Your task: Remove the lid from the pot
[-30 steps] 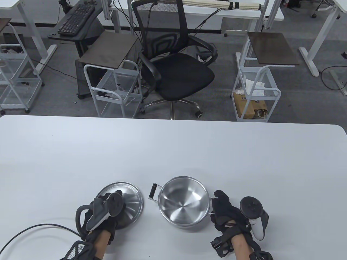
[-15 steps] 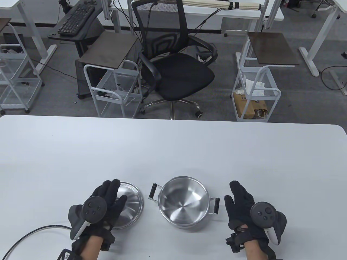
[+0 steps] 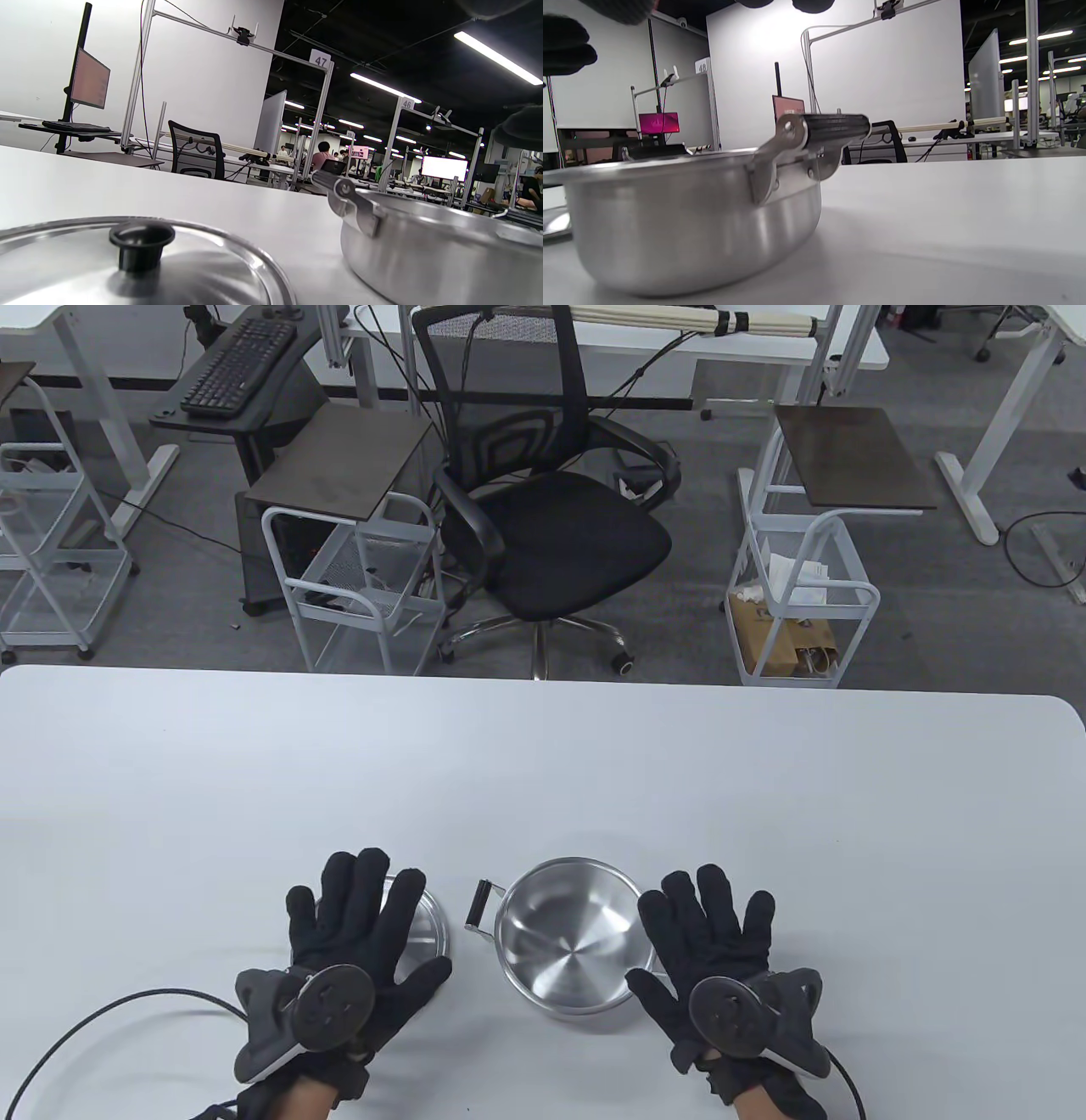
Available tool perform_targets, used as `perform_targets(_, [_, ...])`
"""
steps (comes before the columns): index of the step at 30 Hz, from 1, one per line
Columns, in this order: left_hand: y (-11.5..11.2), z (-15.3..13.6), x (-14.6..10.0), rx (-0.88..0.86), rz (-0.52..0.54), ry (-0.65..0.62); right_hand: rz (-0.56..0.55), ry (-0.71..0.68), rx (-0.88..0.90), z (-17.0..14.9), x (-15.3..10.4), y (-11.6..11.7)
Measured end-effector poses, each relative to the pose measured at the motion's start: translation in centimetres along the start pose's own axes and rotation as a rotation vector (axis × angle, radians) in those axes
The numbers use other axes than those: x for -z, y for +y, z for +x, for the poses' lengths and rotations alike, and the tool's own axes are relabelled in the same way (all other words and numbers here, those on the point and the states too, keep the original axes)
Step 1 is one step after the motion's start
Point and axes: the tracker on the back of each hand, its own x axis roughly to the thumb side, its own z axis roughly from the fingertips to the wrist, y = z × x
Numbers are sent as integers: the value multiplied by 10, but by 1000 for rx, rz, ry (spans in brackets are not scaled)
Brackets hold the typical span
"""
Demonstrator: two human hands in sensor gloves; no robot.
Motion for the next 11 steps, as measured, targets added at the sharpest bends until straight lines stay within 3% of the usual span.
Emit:
perform_targets(7, [-9,1,2,5,-31,11,58,34,51,-5,3,11])
perform_targets(11, [-8,1,1,5,-19,19,38,46,69,-7,3,10])
